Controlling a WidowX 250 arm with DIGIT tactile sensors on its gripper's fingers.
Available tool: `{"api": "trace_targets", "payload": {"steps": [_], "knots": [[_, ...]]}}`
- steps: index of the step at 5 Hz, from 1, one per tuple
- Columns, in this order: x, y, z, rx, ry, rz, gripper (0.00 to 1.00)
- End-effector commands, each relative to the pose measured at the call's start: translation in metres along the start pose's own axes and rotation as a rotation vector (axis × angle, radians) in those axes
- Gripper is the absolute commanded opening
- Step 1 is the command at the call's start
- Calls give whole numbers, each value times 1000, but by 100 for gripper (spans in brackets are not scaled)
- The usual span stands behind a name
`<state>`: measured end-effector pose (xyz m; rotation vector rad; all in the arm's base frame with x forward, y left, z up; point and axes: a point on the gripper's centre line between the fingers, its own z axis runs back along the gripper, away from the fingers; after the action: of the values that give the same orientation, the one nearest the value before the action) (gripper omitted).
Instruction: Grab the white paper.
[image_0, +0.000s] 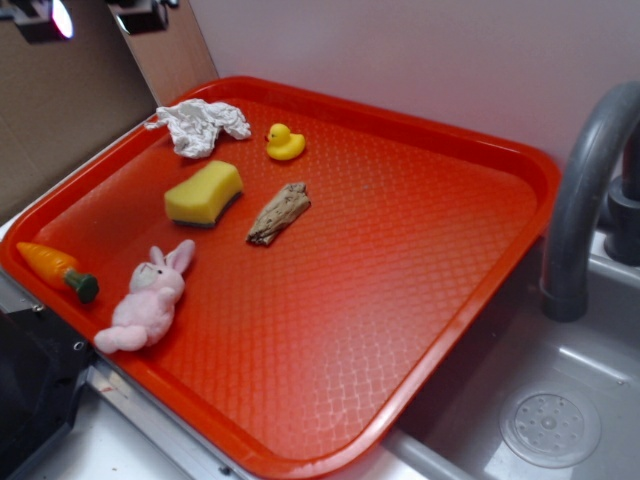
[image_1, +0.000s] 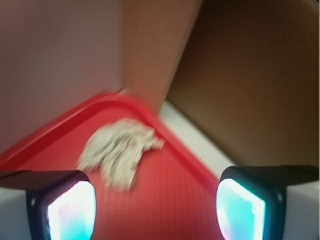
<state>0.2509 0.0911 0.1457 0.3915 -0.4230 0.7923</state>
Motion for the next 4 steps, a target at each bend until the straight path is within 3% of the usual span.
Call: {"api": "trace_targets", "payload": {"steps": [1,3,4], "knots": [[17,5,-50,-34,-58,66,100],[-14,-66,-89,-207,113,-62,100],[-22,-77,-106,-218,171,-96,100]]}}
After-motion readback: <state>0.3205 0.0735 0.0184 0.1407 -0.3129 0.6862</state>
